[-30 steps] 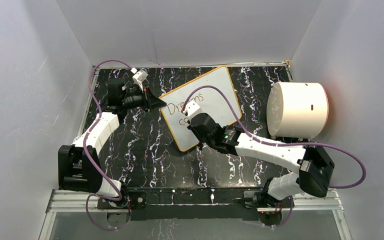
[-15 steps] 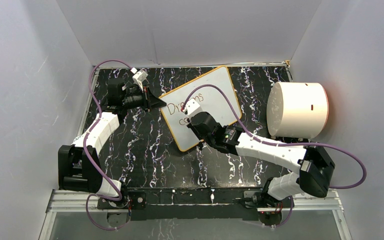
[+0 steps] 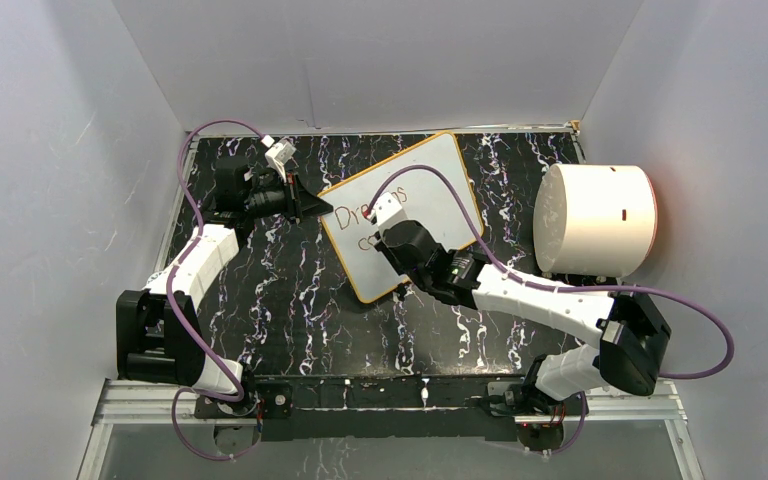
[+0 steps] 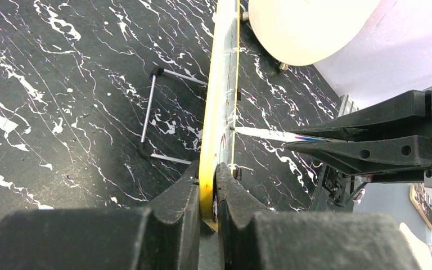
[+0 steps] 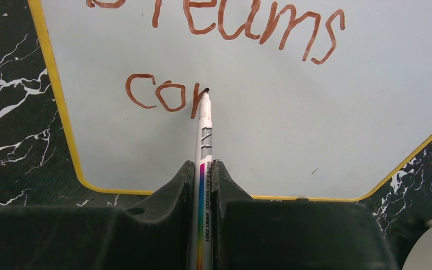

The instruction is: Write a sentence on the whiteboard

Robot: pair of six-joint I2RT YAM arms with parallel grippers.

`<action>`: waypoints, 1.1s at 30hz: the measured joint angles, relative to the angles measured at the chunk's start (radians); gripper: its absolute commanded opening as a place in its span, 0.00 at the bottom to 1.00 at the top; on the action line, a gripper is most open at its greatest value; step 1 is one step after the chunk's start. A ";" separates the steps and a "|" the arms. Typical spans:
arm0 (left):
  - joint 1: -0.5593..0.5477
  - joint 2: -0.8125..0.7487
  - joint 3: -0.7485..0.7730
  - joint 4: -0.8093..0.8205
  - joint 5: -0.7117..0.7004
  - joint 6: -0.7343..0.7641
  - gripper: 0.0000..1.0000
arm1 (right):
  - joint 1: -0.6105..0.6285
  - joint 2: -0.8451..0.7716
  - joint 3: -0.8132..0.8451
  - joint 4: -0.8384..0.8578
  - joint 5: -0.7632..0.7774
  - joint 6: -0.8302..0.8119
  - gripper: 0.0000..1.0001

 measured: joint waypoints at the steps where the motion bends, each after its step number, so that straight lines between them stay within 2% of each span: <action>1: 0.000 0.000 0.000 0.000 0.000 0.000 0.00 | -0.002 0.000 0.000 0.002 0.002 0.000 0.00; 33: -0.001 0.000 0.002 -0.001 0.001 0.000 0.00 | -0.029 -0.029 -0.040 -0.069 -0.047 0.069 0.00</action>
